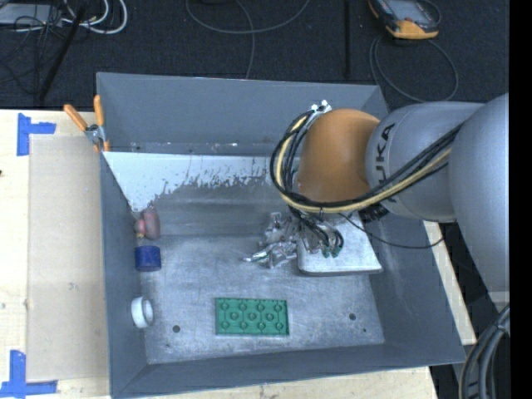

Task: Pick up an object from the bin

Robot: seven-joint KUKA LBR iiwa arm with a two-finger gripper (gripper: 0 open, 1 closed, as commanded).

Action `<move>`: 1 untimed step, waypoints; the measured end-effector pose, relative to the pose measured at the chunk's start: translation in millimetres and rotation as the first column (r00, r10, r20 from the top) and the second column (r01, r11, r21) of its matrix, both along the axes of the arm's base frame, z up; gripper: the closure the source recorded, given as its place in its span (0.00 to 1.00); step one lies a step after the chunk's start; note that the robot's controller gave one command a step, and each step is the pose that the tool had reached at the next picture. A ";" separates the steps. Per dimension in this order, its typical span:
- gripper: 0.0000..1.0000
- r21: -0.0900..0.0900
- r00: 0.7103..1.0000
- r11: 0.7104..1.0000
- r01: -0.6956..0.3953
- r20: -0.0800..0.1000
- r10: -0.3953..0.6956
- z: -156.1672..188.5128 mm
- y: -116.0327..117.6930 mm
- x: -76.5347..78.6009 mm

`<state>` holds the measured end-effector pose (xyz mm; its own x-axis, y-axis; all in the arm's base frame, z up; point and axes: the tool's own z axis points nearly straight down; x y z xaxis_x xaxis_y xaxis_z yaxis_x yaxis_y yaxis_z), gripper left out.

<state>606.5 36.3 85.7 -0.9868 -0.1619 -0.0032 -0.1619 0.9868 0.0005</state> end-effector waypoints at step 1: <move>1.00 0.000 1.000 1.000 0.014 0.006 -0.014 120.5 9.1 -1.6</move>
Offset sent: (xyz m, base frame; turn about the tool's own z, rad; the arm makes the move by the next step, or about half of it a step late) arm -0.0035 0.0087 0.1157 0.0153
